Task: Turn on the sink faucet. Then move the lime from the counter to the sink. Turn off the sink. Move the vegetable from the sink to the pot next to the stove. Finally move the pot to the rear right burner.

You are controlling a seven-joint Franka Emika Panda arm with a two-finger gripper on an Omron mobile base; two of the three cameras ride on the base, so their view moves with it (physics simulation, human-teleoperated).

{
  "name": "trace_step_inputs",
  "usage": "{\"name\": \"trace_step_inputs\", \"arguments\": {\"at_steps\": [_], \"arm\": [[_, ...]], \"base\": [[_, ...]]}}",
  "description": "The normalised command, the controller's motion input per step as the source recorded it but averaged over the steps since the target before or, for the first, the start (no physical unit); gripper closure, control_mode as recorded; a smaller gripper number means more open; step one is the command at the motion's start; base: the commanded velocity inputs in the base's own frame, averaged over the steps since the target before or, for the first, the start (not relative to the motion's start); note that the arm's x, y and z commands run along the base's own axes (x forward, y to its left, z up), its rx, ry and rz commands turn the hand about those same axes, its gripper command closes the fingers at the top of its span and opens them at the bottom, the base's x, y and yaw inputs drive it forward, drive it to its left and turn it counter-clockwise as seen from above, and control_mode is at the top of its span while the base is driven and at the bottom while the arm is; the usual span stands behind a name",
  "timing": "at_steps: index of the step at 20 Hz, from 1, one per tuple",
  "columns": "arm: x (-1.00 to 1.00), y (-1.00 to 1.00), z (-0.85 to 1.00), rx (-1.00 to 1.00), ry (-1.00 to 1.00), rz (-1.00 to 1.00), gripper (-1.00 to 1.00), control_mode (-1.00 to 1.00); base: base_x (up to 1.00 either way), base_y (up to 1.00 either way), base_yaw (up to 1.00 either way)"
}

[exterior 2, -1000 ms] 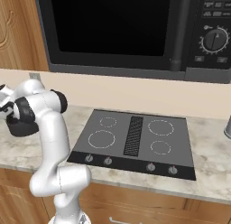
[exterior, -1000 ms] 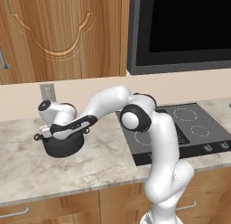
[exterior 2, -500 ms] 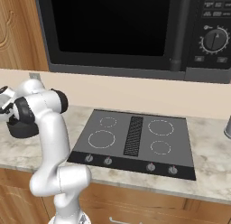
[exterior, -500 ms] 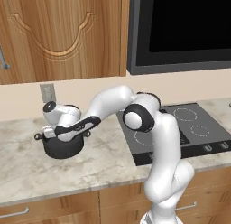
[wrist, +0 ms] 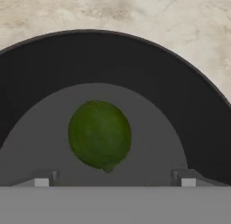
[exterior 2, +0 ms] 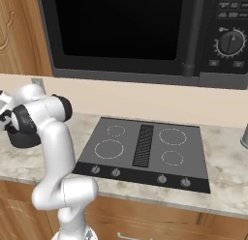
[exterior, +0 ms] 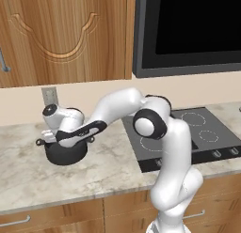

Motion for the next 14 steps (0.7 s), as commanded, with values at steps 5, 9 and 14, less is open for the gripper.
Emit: {"name": "trace_step_inputs", "arguments": {"at_steps": [5, 9, 14], "arm": [[-0.25, 0.01, 0.51, 0.0, -0.01, -0.06, -1.0, -1.0], [-0.42, 0.02, 0.37, 0.0, -0.01, -0.01, -1.0, -1.0], [-0.55, 0.0, 0.16, 0.0, 0.0, 0.0, -1.0, -1.0]], "base": [[0.0, 0.0, 0.0], [0.0, 0.0, 0.0], [0.0, 0.0, 0.0]]}}
